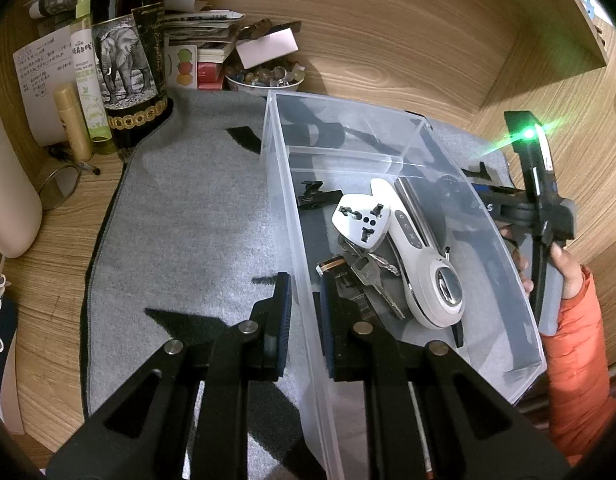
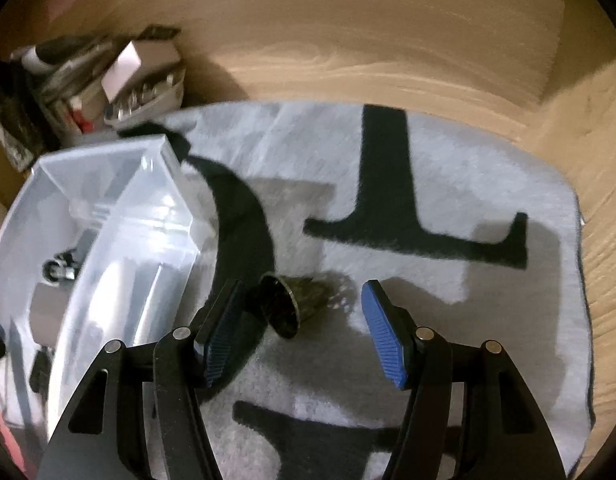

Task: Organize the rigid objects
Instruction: 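Carry the black mesh cap into the box and open the right tool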

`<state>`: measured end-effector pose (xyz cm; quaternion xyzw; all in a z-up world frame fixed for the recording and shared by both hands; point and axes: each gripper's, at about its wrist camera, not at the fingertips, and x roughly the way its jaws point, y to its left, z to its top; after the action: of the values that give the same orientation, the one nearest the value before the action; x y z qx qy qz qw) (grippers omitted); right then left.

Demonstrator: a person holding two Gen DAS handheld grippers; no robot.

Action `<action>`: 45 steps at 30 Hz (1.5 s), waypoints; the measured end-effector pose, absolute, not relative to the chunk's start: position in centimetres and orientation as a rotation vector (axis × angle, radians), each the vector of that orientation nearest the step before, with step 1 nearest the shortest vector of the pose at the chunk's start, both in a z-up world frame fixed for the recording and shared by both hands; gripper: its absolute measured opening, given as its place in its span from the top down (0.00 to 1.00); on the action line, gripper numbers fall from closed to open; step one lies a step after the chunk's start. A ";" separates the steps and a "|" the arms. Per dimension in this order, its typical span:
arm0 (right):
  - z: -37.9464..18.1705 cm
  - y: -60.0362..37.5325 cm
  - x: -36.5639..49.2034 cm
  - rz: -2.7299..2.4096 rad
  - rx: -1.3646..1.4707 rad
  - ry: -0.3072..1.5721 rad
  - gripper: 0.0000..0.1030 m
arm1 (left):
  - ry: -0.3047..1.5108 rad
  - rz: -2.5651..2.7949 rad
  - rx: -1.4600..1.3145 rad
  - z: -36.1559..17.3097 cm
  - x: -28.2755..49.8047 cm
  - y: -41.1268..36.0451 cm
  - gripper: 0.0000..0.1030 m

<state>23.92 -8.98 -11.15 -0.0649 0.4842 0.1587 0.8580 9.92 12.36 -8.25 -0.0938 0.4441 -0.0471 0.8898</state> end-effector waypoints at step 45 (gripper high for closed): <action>-2.6 -2.0 14.8 0.601 -0.292 0.726 0.68 | 0.922 -0.100 -0.202 -8.3 9.9 12.5 0.88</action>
<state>14.80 -2.01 -2.65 -0.1402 0.3483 0.2886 0.8808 9.89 12.49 -8.26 -0.0973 0.4439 -0.0480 0.8895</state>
